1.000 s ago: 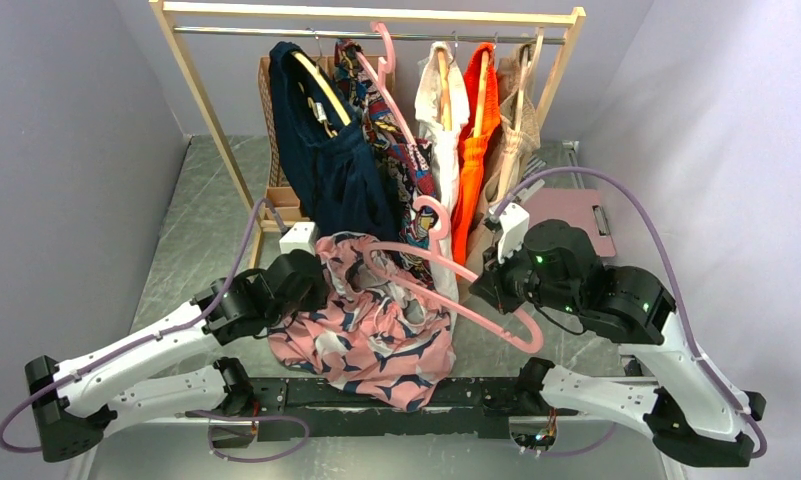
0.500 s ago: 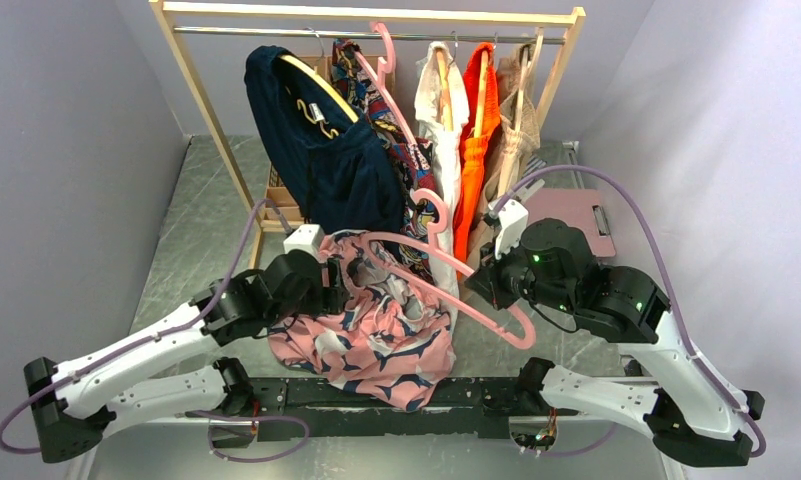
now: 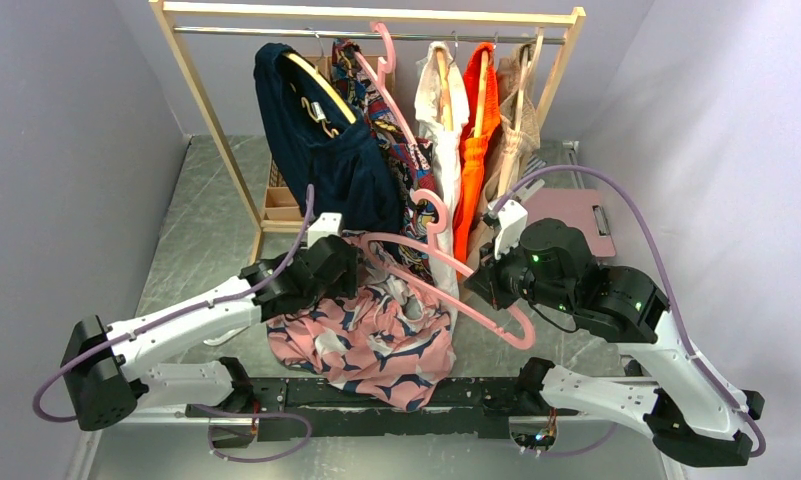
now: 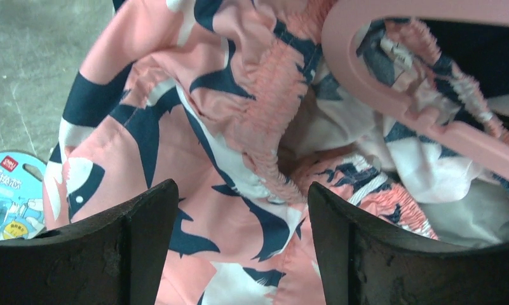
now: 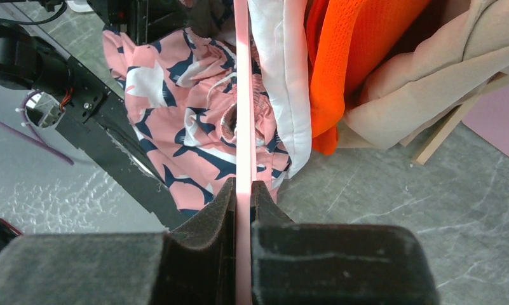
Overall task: Place the shorts on the hanger
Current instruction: Hang the shorts on the hanger.
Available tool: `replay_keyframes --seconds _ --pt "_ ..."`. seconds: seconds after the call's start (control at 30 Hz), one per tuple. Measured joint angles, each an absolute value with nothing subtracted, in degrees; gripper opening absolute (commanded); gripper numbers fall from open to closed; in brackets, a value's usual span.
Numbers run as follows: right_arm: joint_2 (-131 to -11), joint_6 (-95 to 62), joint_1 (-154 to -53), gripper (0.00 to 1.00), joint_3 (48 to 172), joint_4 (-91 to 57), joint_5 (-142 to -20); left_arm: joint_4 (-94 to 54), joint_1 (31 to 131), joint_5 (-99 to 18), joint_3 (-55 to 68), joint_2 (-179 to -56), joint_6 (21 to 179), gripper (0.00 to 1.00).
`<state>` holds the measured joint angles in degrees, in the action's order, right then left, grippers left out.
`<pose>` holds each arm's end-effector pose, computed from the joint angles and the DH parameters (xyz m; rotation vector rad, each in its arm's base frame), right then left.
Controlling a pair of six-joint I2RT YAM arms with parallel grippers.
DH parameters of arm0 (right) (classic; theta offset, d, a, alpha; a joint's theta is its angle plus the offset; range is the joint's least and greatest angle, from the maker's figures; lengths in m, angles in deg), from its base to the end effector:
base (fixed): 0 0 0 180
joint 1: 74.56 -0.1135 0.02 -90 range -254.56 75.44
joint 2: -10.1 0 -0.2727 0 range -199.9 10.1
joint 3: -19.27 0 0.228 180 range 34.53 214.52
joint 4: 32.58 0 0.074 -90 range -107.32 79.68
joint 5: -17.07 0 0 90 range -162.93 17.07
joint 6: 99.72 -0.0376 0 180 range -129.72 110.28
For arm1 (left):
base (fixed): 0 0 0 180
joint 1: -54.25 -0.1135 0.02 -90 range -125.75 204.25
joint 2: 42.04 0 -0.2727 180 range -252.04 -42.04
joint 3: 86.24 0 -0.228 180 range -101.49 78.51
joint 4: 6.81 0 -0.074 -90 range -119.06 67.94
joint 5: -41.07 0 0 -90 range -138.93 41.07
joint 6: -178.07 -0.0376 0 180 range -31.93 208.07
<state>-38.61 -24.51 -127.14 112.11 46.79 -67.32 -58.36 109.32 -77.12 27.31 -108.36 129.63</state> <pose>0.0605 0.0730 0.4129 -0.6707 2.1349 0.5514 0.1321 -0.1581 0.2800 0.0708 2.3403 -0.2202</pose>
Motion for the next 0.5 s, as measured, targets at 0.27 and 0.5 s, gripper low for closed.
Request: replay_keyframes --seconds 0.27,0.5 --pt "-38.5 -24.5 -127.1 0.0 112.1 46.8 -67.4 -53.8 104.9 -77.3 27.3 -110.3 127.8 0.73" --pt "-38.5 -24.5 -127.1 0.0 112.1 46.8 -67.6 -51.4 103.4 -76.6 27.3 -113.6 126.4 0.36"
